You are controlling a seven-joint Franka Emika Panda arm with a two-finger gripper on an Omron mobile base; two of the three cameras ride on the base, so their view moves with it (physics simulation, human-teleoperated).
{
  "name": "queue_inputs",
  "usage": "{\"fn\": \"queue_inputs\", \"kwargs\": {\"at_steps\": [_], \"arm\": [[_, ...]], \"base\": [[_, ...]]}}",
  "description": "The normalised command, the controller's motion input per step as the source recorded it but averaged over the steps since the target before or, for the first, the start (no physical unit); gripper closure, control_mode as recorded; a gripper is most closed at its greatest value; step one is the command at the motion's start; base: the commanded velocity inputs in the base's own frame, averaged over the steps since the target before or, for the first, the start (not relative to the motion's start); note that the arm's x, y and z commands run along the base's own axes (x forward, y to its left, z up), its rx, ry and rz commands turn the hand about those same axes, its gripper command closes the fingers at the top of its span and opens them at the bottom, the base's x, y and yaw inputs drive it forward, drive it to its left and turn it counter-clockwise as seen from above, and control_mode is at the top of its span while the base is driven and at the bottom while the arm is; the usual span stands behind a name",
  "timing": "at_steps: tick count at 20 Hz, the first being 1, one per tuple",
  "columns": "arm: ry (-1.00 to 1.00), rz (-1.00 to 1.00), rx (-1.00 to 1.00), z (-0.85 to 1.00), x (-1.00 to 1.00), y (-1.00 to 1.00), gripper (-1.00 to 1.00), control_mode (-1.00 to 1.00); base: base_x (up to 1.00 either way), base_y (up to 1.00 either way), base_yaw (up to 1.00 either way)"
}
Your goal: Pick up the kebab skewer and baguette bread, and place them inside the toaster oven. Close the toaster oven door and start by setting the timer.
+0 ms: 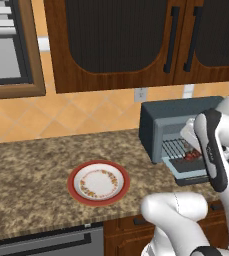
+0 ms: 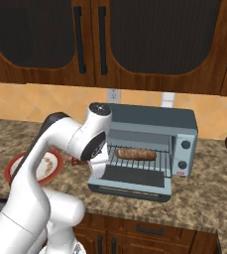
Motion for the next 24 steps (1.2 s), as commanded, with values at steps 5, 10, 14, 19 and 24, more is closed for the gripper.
{"fn": "queue_inputs", "kwargs": {"at_steps": [5,10,14,19,24], "arm": [[-0.08,-0.15,0.04,0.0,0.04,-0.64,1.0,-1.0],[-0.15,-0.08,0.0,-0.04,0.24,-0.45,1.0,-1.0],[-0.15,-0.13,-0.06,-0.21,0.21,-0.33,1.0,-1.0],[-0.13,-0.24,-0.09,-0.19,0.33,-0.18,1.0,-1.0],[-0.09,-0.2,0.0,-0.1,0.44,-0.15,1.0,-1.0]], "base": [[0.0,0.0,0.0],[0.0,0.0,0.0],[0.0,0.0,0.0],[0.0,0.0,0.0],[0.0,0.0,0.0]]}}
